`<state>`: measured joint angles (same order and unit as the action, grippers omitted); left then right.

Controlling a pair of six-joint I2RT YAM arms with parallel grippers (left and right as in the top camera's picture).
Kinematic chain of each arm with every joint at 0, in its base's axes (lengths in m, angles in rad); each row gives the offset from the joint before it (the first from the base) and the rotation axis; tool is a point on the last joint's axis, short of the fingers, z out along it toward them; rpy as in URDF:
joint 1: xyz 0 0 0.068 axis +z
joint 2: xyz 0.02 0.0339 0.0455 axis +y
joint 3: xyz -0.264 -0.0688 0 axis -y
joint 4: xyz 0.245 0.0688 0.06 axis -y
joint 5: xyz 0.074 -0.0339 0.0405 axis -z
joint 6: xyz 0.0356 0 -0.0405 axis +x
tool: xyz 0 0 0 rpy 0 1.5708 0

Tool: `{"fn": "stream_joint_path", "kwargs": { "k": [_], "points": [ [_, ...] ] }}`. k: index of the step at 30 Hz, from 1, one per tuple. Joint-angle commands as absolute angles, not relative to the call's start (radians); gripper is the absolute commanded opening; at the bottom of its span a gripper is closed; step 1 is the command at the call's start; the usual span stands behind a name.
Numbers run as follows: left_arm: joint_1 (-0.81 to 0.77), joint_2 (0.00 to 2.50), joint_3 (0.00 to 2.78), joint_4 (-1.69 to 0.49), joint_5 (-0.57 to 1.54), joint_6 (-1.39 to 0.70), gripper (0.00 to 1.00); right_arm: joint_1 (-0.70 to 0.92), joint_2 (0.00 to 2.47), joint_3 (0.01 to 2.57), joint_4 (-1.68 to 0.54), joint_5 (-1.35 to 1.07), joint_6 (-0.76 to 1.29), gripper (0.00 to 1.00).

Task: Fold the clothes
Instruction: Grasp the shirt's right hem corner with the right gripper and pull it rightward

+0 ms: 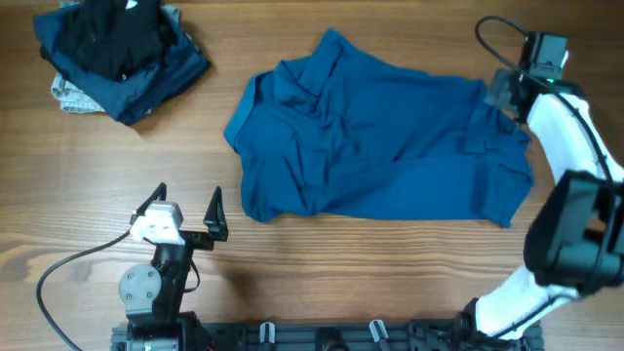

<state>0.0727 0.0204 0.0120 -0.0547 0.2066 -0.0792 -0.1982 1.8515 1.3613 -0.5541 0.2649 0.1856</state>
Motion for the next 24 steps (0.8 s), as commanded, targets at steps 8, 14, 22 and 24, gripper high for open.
{"fn": "stream_joint_path", "kwargs": {
  "k": [8,14,22,24],
  "points": [
    [0.079,0.016,0.006,-0.056,0.219,-0.060,1.00,-0.128,1.786,1.293,-0.759,-0.030,0.034,1.00],
    [0.079,0.016,0.006,-0.056,0.219,-0.060,1.00,-0.088,1.816,1.282,-0.776,0.106,0.115,0.99],
    [0.079,0.016,0.006,-0.056,0.219,-0.059,1.00,-0.088,1.898,1.282,-0.767,0.286,0.130,1.00],
    [0.079,0.016,0.006,-0.056,0.219,-0.060,1.00,-0.088,1.916,1.282,-0.756,0.311,0.129,0.99]
  ]
}}
